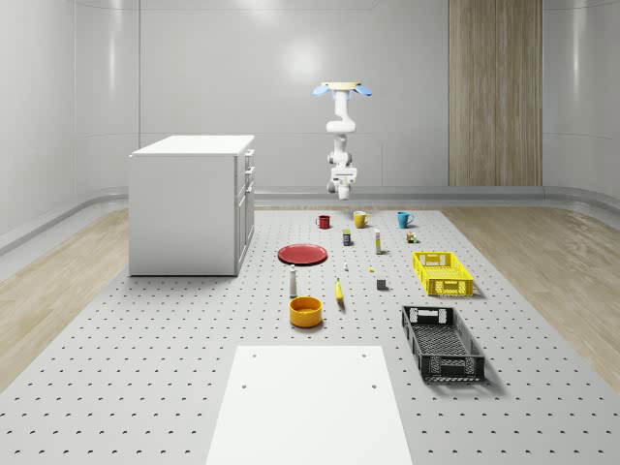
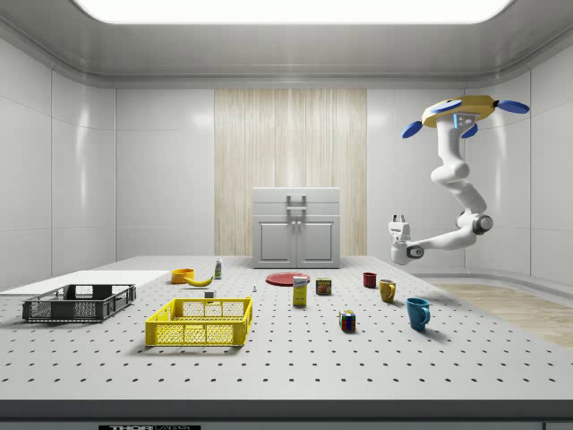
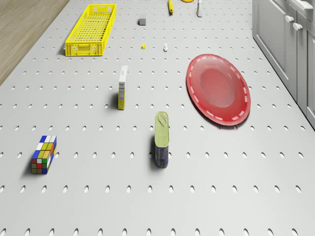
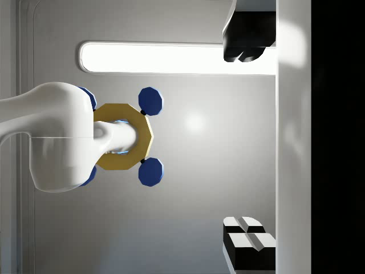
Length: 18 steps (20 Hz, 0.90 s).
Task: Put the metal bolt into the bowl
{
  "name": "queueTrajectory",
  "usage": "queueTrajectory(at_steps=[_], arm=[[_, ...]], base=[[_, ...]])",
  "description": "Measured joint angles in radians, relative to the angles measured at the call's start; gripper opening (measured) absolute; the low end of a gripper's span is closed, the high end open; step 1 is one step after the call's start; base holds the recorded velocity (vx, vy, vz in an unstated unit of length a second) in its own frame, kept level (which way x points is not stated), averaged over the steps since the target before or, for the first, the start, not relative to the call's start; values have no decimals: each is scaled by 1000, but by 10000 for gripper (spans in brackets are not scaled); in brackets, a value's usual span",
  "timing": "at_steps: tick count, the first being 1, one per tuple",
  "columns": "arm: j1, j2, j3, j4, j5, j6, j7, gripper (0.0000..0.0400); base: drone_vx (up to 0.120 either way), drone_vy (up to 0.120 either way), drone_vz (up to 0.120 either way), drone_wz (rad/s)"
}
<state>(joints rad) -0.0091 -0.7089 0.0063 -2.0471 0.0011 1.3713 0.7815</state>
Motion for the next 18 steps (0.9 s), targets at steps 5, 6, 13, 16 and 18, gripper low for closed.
queueTrajectory(at_steps=[5, 6, 13, 16, 18], arm=[[-1, -3, 2, -3, -3, 4, 0, 400], [-1, -3, 3, -3, -4, 4, 0, 400], [-4, -7, 13, -7, -17, 10, 2, 400], [-7, -9, 22, -9, -30, 12, 4, 400], [-10, -10, 32, -10, -44, 14, 5, 400]], base=[[120, 0, 0, 0], [120, 0, 0, 0], [120, -34, 0, 0], [120, -93, 0, 0], [120, 0, 0, 0]])
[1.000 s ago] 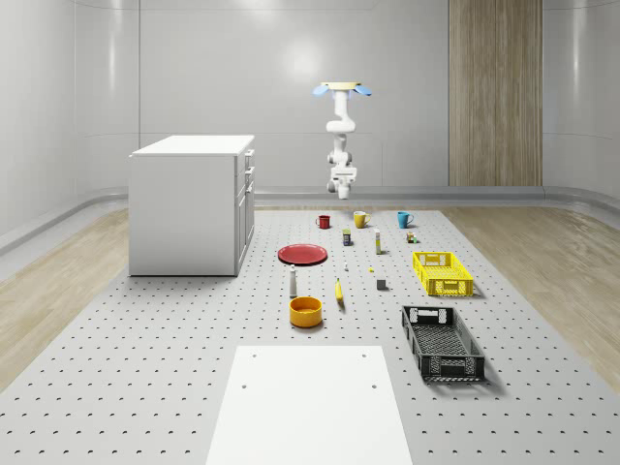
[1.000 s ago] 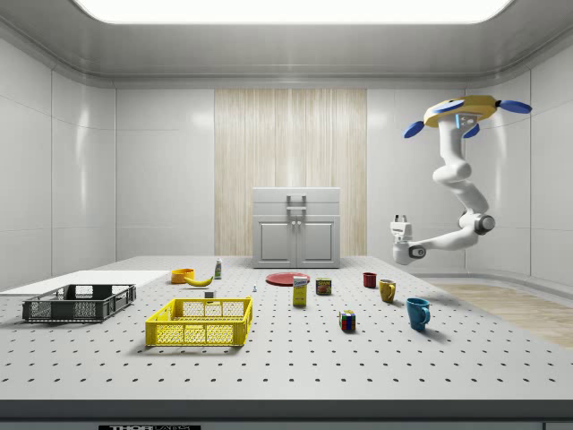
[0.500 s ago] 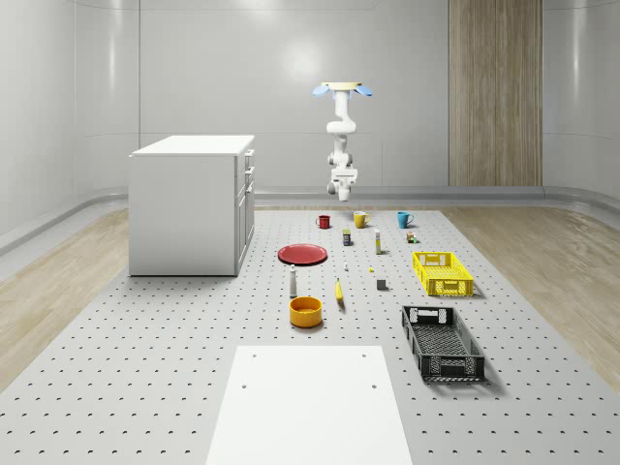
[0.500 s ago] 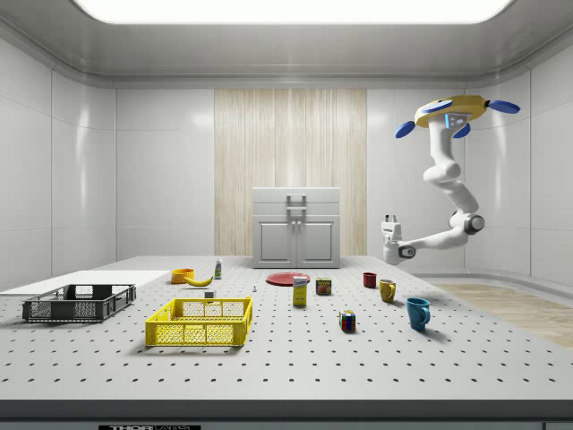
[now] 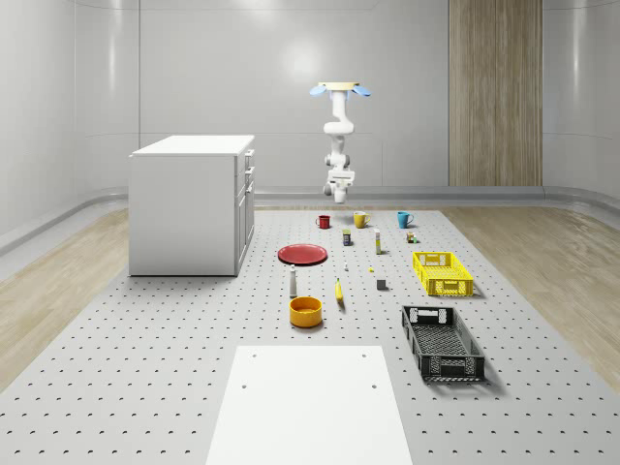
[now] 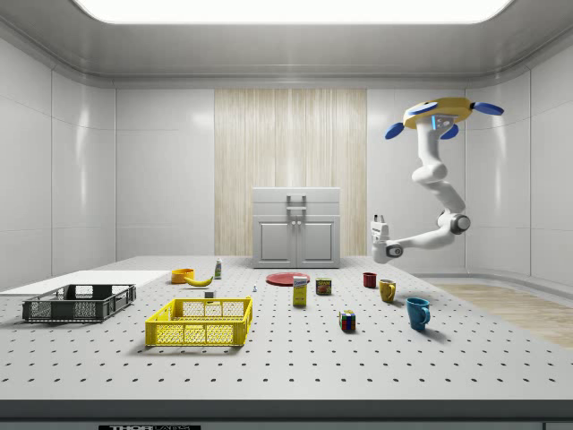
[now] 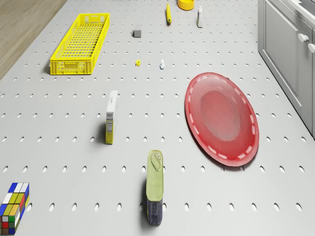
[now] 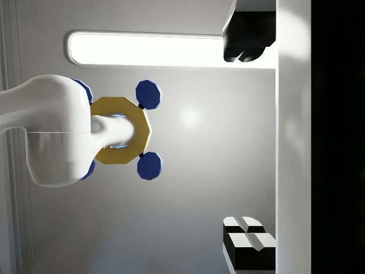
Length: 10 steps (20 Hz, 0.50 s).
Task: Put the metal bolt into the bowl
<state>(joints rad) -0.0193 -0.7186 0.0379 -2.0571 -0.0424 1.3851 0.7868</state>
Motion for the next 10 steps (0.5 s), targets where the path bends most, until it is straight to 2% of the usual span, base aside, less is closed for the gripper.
queueTrajectory(at_steps=[6, 10], arm=[[-18, -5, 57, -8, -81, 6, 11, 400], [-44, -11, 142, -28, -201, 11, 27, 400]], base=[[120, 0, 0, 0], [120, 0, 0, 0]])
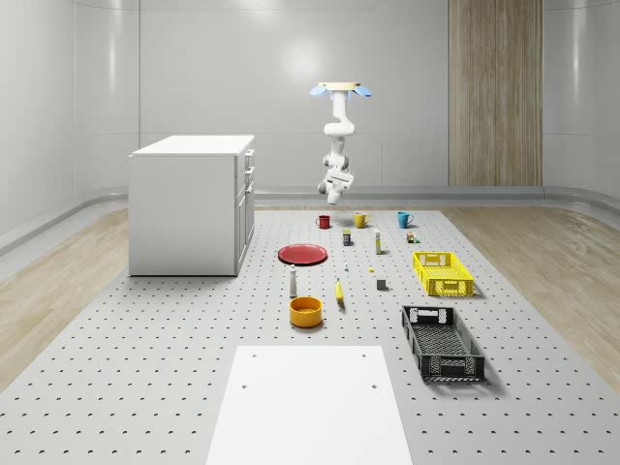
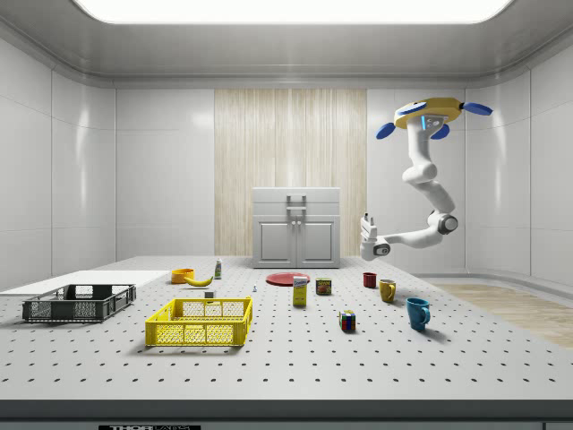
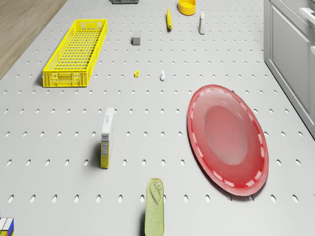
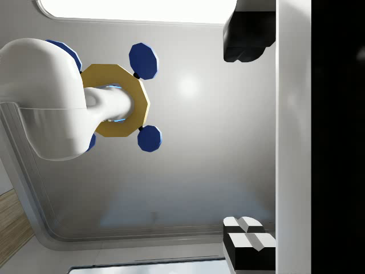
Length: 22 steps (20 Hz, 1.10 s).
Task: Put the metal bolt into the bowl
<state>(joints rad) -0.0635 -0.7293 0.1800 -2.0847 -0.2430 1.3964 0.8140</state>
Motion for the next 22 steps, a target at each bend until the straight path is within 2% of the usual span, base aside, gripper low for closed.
queueTrajectory(at_steps=[3, 6, 10, 12, 15, 17, 22], arm=[[-35, -10, 107, -39, -154, 7, 23, 400], [-90, -30, 262, -126, -386, 19, 64, 400], [-205, -79, 516, -347, -810, 31, 171, 400], [-288, -109, 636, -480, -1038, 20, 251, 400], [-442, -151, 784, -642, -1333, -30, 386, 400], [-551, -177, 859, -711, -1477, -78, 469, 400], [-768, -236, 977, -788, -1669, -179, 618, 400]], base=[[120, 0, 0, 0], [120, 0, 0, 0], [120, 0, -50, 0], [120, 0, -120, 0], [120, 0, -120, 0], [120, 0, -120, 0], [120, 0, -120, 0]])
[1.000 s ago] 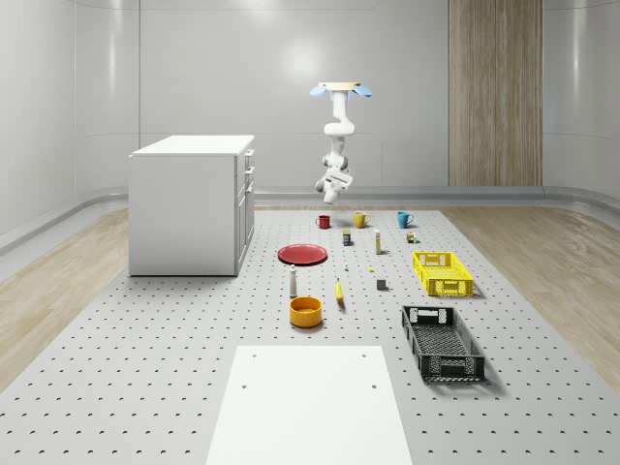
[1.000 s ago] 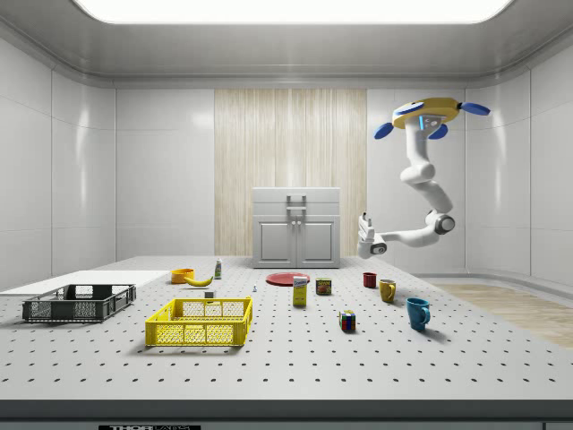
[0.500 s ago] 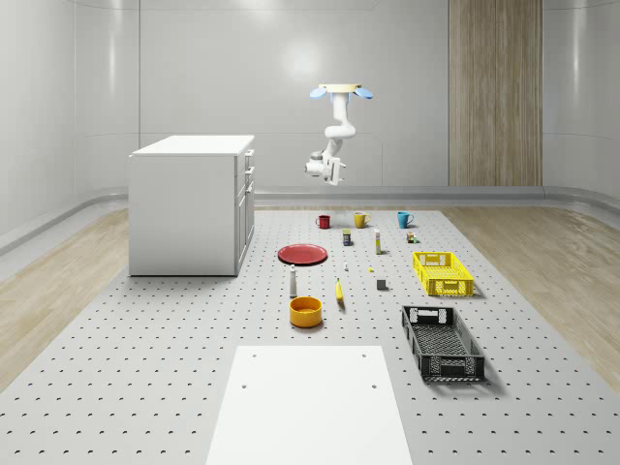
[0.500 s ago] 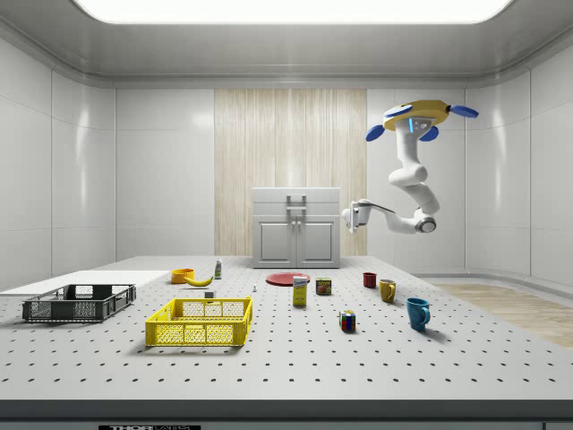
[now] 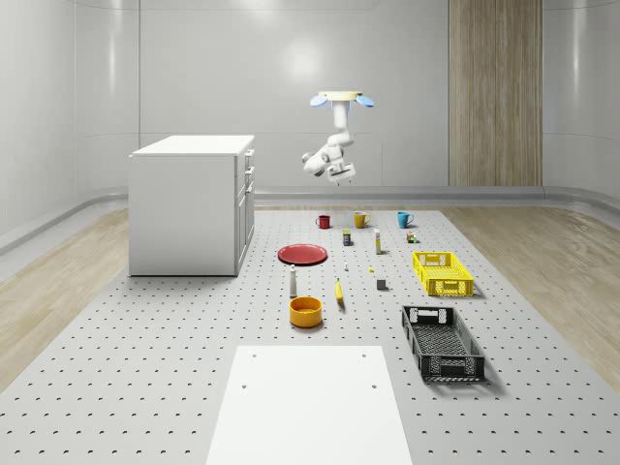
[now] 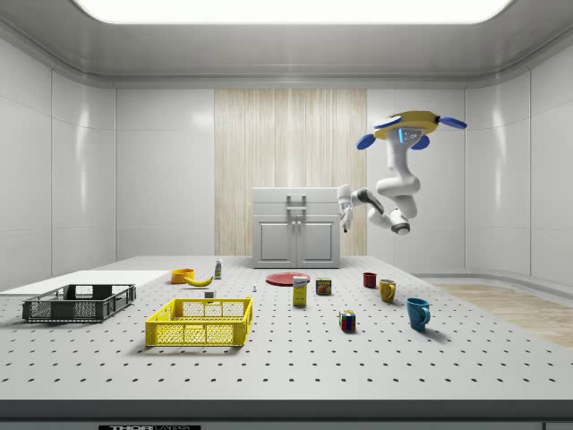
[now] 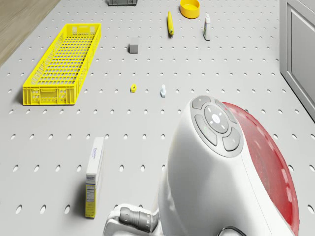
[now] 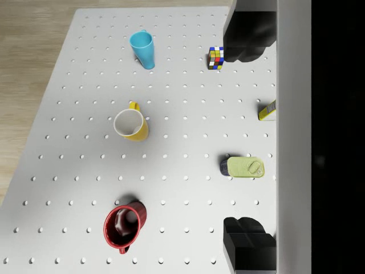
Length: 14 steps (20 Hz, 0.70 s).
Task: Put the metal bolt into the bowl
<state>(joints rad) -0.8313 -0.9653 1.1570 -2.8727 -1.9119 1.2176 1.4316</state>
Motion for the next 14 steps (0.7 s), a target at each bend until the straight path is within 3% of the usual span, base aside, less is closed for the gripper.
queueTrajectory(at_steps=[6, 14], arm=[[-132, -54, 64, -21, -64, -49, 87, 400], [-198, -107, 100, -23, -68, -44, 134, 400]], base=[[120, 0, -120, 0], [120, 0, -120, 0]])
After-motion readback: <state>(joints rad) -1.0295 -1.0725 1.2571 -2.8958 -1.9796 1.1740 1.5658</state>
